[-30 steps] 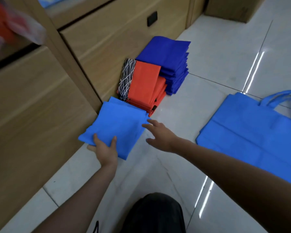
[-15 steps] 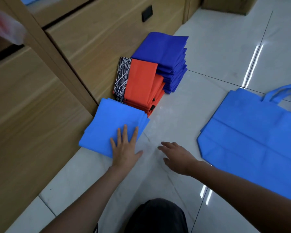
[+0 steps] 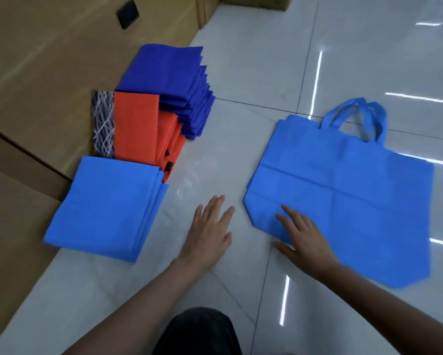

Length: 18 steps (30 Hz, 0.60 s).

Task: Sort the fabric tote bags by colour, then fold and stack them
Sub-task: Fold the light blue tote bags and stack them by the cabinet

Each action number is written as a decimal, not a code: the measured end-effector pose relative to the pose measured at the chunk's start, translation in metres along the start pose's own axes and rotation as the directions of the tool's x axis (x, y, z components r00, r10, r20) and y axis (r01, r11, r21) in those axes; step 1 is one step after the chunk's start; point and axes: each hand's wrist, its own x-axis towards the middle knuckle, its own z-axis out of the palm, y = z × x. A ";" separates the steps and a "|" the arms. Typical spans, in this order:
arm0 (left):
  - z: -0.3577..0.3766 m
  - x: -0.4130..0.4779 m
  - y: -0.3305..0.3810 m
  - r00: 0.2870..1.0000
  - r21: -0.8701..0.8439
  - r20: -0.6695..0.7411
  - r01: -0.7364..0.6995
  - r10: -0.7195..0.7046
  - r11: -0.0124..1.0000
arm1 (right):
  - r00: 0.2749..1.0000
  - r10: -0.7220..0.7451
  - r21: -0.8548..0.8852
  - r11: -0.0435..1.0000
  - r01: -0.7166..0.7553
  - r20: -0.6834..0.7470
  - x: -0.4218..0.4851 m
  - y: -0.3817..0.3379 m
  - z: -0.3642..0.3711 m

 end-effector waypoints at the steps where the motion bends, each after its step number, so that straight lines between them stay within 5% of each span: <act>1: 0.006 0.008 0.011 0.998 -0.061 0.036 -0.050 0.052 0.997 | 0.999 0.035 -0.038 0.999 -0.036 -0.010 -0.012 0.011 0.004; 9: 0.044 0.039 0.044 0.923 -0.217 0.270 -0.218 0.273 0.951 | 0.983 0.176 -0.025 0.984 -0.178 -0.050 -0.059 0.041 0.023; 14: 0.046 0.043 0.042 0.939 -0.126 0.180 -0.273 0.293 0.954 | 0.970 0.239 0.089 0.968 -0.233 -0.056 -0.059 0.033 0.014; 18: 0.041 0.049 0.037 0.954 -0.270 0.014 -0.283 0.298 0.920 | 0.961 0.272 0.224 0.941 -0.253 -0.056 -0.071 0.030 0.002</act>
